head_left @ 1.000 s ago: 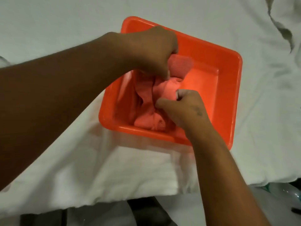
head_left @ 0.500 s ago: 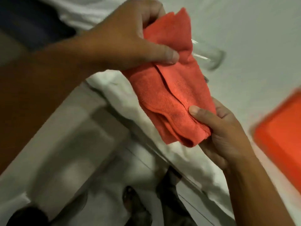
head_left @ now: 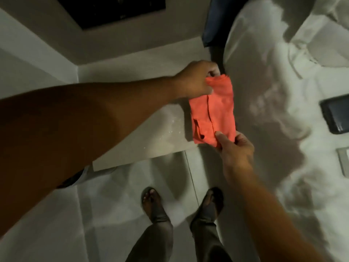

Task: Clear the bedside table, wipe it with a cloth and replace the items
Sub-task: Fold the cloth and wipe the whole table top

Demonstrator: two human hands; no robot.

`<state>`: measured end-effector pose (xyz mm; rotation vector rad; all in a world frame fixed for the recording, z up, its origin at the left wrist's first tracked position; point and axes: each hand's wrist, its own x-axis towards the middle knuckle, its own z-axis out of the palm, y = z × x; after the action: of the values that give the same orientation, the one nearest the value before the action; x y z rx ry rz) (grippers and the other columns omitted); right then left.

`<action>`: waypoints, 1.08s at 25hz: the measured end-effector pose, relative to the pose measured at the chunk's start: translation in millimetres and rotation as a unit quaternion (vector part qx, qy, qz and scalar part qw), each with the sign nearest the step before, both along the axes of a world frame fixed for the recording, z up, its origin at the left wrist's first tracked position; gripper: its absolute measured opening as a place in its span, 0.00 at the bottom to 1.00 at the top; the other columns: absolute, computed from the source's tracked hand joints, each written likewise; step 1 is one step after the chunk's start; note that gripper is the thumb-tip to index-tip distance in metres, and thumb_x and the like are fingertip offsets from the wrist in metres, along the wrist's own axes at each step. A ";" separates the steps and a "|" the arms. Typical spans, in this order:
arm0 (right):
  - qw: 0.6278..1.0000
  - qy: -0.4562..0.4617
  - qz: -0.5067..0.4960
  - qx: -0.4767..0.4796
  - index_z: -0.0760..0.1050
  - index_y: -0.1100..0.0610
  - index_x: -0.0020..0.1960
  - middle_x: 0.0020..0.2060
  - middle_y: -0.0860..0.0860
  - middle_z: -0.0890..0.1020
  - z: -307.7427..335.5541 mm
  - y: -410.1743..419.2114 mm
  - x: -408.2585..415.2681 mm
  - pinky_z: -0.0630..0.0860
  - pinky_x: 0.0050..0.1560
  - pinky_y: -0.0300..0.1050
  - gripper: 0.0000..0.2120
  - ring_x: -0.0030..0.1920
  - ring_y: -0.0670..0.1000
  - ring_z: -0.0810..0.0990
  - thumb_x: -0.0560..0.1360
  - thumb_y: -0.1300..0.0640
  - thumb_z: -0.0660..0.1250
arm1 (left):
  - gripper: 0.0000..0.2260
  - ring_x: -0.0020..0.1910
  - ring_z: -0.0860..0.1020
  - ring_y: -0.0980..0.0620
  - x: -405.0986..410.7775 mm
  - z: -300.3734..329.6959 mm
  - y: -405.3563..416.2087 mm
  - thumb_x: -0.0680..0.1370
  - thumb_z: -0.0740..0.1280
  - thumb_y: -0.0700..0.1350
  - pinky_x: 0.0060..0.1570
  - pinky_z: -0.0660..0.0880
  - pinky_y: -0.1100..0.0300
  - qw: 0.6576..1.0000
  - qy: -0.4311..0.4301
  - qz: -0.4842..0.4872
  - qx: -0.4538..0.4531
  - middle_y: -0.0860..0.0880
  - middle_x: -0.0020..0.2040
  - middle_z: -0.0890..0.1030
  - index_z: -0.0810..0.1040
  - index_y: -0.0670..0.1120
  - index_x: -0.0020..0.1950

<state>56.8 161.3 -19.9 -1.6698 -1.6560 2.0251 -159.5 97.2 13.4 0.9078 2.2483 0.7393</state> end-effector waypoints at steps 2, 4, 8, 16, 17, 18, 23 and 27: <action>0.996 -0.049 0.059 0.040 0.81 0.58 0.48 0.49 0.61 0.86 -22.7 1.2 -7.7 0.82 0.56 0.61 0.06 0.49 0.58 0.85 0.74 0.58 0.75 | 0.20 0.60 0.80 0.46 2.6 -37.3 -2.6 0.72 0.73 0.39 0.59 0.74 0.60 1.000 0.013 -0.006 -0.021 0.43 0.62 0.82 0.79 0.41 0.64; 0.976 -0.082 0.165 0.117 0.78 0.58 0.61 0.56 0.57 0.85 -32.2 4.9 -9.7 0.82 0.53 0.48 0.19 0.54 0.55 0.84 0.74 0.53 0.76 | 0.25 0.70 0.74 0.44 5.6 -66.9 -19.5 0.78 0.70 0.46 0.68 0.69 0.57 0.996 0.051 -0.008 -0.068 0.41 0.71 0.75 0.71 0.43 0.74; 0.803 -0.046 0.382 0.456 0.62 0.60 0.77 0.76 0.63 0.64 -36.9 18.2 -20.4 0.59 0.75 0.60 0.35 0.77 0.64 0.58 0.79 0.40 0.65 | 0.27 0.73 0.68 0.34 2.6 -94.9 -142.3 0.80 0.62 0.51 0.71 0.66 0.43 0.962 0.221 0.074 -0.143 0.36 0.75 0.70 0.67 0.39 0.76; 0.621 -0.011 0.532 0.575 0.52 0.54 0.83 0.81 0.63 0.52 -104.6 -9.2 -117.7 0.47 0.79 0.64 0.32 0.81 0.66 0.49 0.84 0.38 0.48 | 0.31 0.81 0.57 0.37 12.7 -135.4 -275.8 0.82 0.51 0.56 0.76 0.57 0.40 0.933 0.288 0.061 -0.208 0.39 0.82 0.60 0.56 0.42 0.82; 0.625 -0.011 0.527 0.576 0.51 0.53 0.83 0.82 0.63 0.52 -106.8 -16.9 -124.3 0.47 0.79 0.64 0.32 0.81 0.66 0.49 0.84 0.38 0.47 | 0.31 0.81 0.57 0.38 11.5 -136.2 -276.5 0.82 0.51 0.56 0.77 0.56 0.41 0.933 0.289 0.061 -0.204 0.40 0.82 0.59 0.55 0.43 0.82; 0.628 -0.012 0.525 0.575 0.50 0.53 0.83 0.82 0.63 0.51 -107.1 -26.6 -130.4 0.46 0.80 0.64 0.32 0.81 0.65 0.48 0.84 0.38 0.45 | 0.31 0.81 0.57 0.38 9.8 -137.7 -278.9 0.82 0.50 0.56 0.77 0.55 0.41 0.934 0.288 0.064 -0.202 0.40 0.82 0.59 0.55 0.43 0.82; 0.570 0.118 0.602 0.547 0.63 0.59 0.79 0.79 0.66 0.59 -102.8 -139.4 -83.3 0.53 0.77 0.66 0.28 0.80 0.69 0.53 0.84 0.46 0.55 | 0.31 0.81 0.58 0.39 10.0 -141.3 -279.7 0.82 0.52 0.56 0.77 0.55 0.43 0.925 0.314 0.058 -0.206 0.41 0.82 0.60 0.56 0.43 0.82; 0.599 0.065 0.595 0.533 0.63 0.53 0.80 0.80 0.61 0.58 -105.6 -96.9 -17.3 0.51 0.79 0.66 0.28 0.81 0.65 0.52 0.83 0.45 0.57 | 0.31 0.80 0.58 0.37 6.8 -139.7 -279.9 0.80 0.53 0.55 0.77 0.55 0.43 0.926 0.317 0.063 -0.194 0.40 0.82 0.61 0.56 0.44 0.82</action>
<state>39.5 64.4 -125.5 0.1538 -3.2108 0.4973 -152.7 -182.7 -126.3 0.8911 2.8931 0.0113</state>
